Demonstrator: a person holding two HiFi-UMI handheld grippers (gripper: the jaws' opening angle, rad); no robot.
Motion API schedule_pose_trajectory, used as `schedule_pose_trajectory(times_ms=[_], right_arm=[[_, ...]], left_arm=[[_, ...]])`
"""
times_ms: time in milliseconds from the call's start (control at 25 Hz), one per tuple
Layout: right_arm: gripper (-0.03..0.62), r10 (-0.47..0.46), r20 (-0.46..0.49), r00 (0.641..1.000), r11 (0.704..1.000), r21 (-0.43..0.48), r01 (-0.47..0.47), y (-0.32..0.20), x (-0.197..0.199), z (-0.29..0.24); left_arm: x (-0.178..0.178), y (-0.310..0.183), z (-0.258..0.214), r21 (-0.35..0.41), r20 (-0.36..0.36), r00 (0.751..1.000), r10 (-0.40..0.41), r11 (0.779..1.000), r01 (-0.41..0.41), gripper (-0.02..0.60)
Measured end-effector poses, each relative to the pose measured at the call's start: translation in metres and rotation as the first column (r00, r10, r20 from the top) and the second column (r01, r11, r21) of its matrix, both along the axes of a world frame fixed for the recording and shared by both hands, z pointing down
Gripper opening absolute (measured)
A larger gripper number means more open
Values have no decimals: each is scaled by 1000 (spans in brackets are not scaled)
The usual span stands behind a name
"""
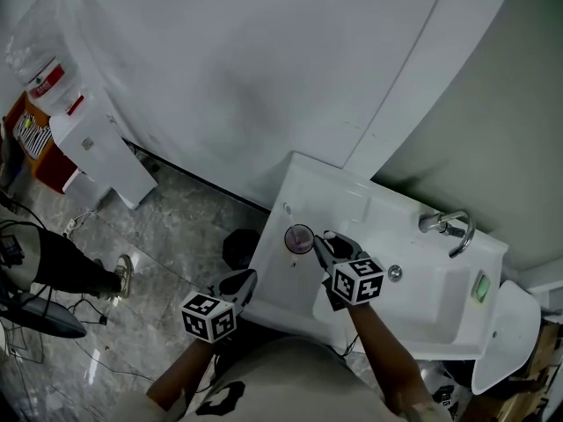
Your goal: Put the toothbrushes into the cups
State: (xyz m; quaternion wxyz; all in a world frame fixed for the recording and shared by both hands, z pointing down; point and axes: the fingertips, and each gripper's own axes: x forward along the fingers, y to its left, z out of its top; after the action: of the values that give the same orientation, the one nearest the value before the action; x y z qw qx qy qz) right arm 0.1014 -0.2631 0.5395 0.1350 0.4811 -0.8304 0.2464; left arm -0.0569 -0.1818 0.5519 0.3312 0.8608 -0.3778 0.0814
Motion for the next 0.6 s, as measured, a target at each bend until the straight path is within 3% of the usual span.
schedule_pose_trajectory(times_ms=[120, 280, 600], right_arm=[[136, -5, 3, 1000, 1000, 16, 5, 0, -2, -3], [226, 3, -14, 1000, 1000, 12, -3, 1, 0, -1], [233, 80, 134, 988, 997, -5, -80, 24, 17, -24]], left_arm=[[1, -1, -1, 2, -2, 1000, 6, 1000, -6, 20], [-1, -1, 1, -1, 0, 1000, 7, 1000, -7, 20], [-16, -9, -3, 30, 11, 1000, -3, 1000, 2, 20]])
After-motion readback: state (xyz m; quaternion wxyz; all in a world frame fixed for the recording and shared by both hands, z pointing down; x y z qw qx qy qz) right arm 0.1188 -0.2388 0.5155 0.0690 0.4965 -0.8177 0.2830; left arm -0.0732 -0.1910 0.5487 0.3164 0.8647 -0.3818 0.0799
